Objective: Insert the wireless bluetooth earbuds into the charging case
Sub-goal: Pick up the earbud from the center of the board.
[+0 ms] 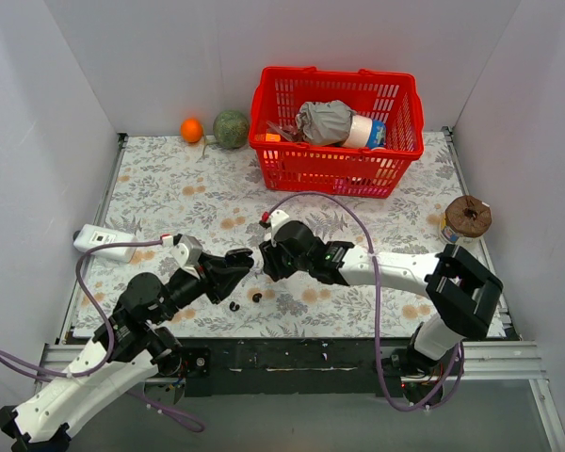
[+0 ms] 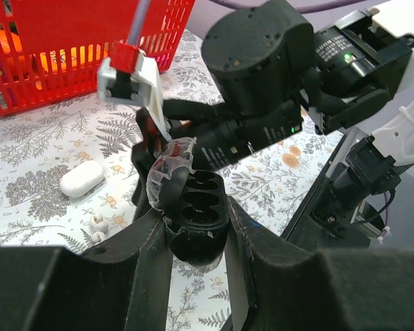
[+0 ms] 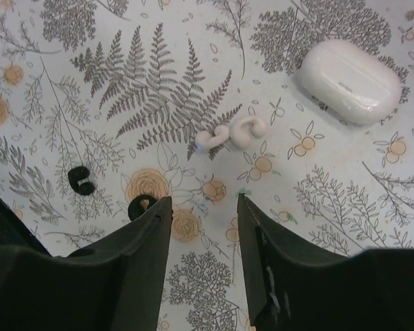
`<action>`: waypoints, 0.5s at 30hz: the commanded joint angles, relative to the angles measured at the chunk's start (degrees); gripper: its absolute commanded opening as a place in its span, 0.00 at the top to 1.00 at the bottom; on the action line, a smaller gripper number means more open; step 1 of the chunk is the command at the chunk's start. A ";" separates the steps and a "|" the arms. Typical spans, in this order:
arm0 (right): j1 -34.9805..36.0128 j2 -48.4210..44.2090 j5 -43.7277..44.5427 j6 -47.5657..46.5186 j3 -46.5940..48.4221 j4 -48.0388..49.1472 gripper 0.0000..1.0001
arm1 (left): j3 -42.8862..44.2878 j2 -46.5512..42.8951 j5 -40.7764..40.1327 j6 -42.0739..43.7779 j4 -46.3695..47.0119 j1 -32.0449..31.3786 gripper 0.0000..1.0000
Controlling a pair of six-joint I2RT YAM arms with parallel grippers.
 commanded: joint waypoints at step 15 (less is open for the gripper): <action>2.50 1.50 -11.25 0.00 -2.67 5.15 0.52 | 3.66 -4.01 -0.82 2.06 -6.02 0.01 1.00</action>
